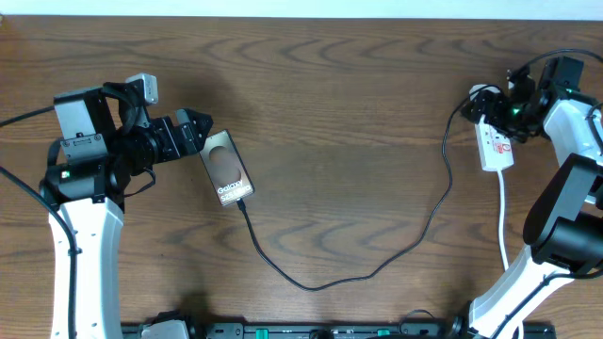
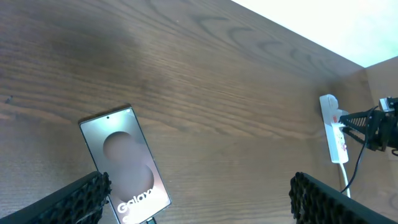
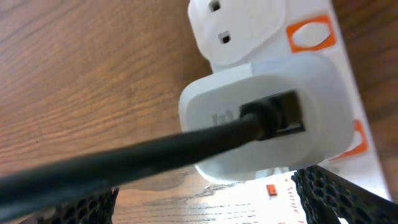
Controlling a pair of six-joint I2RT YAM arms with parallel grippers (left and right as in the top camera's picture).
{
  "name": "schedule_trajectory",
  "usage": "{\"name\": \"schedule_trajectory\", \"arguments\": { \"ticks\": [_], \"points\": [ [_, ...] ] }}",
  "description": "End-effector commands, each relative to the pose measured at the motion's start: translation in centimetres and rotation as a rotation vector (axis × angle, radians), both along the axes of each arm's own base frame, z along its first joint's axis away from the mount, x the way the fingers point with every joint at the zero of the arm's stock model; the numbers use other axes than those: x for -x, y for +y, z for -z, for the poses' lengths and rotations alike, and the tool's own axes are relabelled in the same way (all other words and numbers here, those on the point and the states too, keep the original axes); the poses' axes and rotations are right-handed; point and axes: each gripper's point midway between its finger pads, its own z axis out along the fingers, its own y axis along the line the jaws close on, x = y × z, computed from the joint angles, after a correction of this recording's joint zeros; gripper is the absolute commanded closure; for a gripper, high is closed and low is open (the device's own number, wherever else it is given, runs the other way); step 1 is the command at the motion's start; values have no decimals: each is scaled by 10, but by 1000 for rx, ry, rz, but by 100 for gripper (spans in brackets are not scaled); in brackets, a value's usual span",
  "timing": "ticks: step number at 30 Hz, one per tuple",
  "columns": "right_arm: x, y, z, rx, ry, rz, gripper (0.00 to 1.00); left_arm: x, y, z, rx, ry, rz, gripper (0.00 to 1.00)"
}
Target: Plug charger to phone and switch on socket
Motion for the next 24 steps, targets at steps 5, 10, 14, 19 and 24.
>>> {"name": "schedule_trajectory", "arguments": {
  "ticks": [5, 10, 14, 19, 24],
  "points": [
    [-2, -24, -3, 123, -2, 3, 9, 0, -1, -4, 2, -13, 12, 6],
    [-3, -26, -4, 140, -16, -22, 10, -1, -1, -4, 1, -16, 12, 6],
    [-7, -26, -5, 145, -31, -23, 11, -1, -1, -4, 1, -15, 12, 6],
    [-9, -24, -6, 131, -46, -29, 11, -1, -1, -4, 1, -15, 12, 6],
    [-9, -18, -3, 97, -47, -39, 11, -1, -1, -4, 2, -15, 12, 6]
  ]
}}
